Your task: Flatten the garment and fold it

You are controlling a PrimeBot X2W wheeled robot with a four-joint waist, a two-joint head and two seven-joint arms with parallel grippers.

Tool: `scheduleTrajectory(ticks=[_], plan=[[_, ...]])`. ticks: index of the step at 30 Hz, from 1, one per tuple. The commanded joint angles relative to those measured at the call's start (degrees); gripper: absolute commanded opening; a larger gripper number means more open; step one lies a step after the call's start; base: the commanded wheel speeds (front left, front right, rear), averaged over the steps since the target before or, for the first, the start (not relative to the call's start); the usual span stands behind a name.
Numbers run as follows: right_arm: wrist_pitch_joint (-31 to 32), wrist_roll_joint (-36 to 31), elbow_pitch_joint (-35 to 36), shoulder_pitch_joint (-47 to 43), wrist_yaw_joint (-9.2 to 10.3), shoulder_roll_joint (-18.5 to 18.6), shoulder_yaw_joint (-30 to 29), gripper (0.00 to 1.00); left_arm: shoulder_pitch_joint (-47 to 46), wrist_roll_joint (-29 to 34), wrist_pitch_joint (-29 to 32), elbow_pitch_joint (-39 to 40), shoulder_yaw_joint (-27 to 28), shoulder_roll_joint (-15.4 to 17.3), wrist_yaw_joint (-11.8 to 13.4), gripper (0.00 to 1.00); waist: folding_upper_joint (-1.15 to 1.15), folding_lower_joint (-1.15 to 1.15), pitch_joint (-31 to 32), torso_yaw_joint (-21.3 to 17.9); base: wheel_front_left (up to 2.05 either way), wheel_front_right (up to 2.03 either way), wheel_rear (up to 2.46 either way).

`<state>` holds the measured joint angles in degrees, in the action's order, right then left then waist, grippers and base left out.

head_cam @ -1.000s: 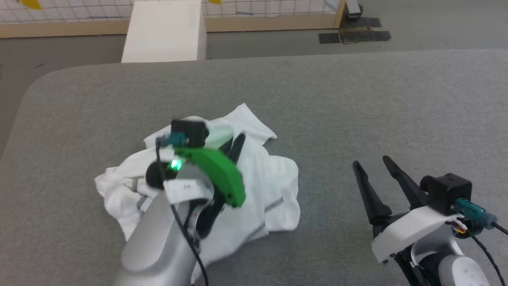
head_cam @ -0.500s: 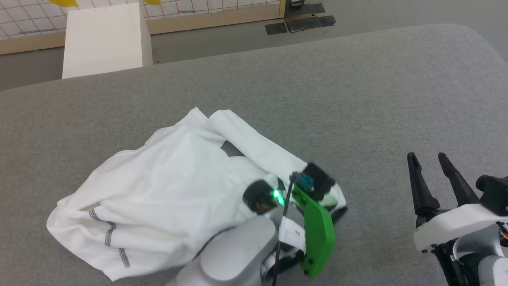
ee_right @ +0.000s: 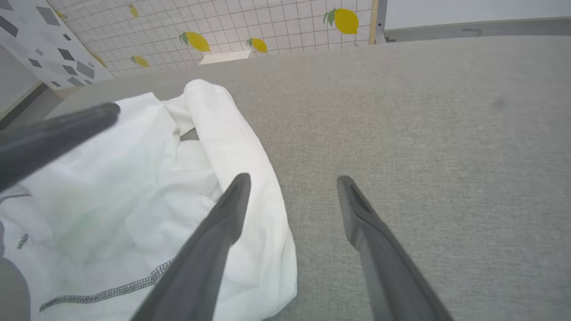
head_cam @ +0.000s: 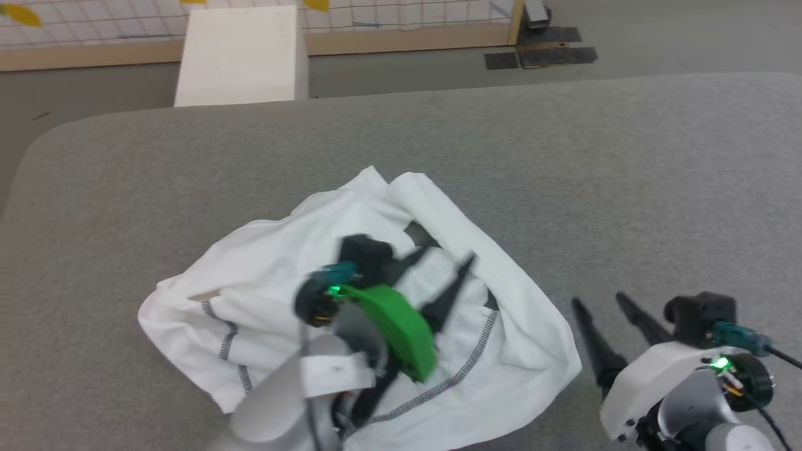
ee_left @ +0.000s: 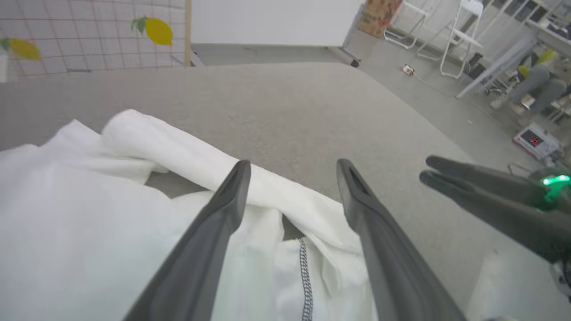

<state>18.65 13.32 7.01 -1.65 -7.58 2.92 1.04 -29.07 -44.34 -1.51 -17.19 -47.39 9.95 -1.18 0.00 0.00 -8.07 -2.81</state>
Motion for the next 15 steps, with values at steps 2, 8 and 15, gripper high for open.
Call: scheduleTrajectory(ticks=[2,8,15], plan=[[3.35,-0.2,-1.03,-1.05,0.09,-0.04,0.72,1.0,2.92,0.6,-6.98,2.05,4.71,2.27,3.58,1.0,0.0,0.0,-0.11,3.33,0.0,0.0,0.0],[10.59,-0.52,-3.5,-1.95,0.09,-0.04,-1.34,1.0,8.52,3.49,-13.37,7.02,16.14,5.54,8.73,1.0,0.0,0.0,-1.67,6.68,0.0,0.0,0.0],[19.56,-2.04,-6.24,-1.19,0.09,-0.04,-0.69,1.0,16.46,14.63,-13.47,16.08,33.36,2.1,6.59,1.0,0.0,0.0,-3.81,8.73,0.0,0.0,0.0]])
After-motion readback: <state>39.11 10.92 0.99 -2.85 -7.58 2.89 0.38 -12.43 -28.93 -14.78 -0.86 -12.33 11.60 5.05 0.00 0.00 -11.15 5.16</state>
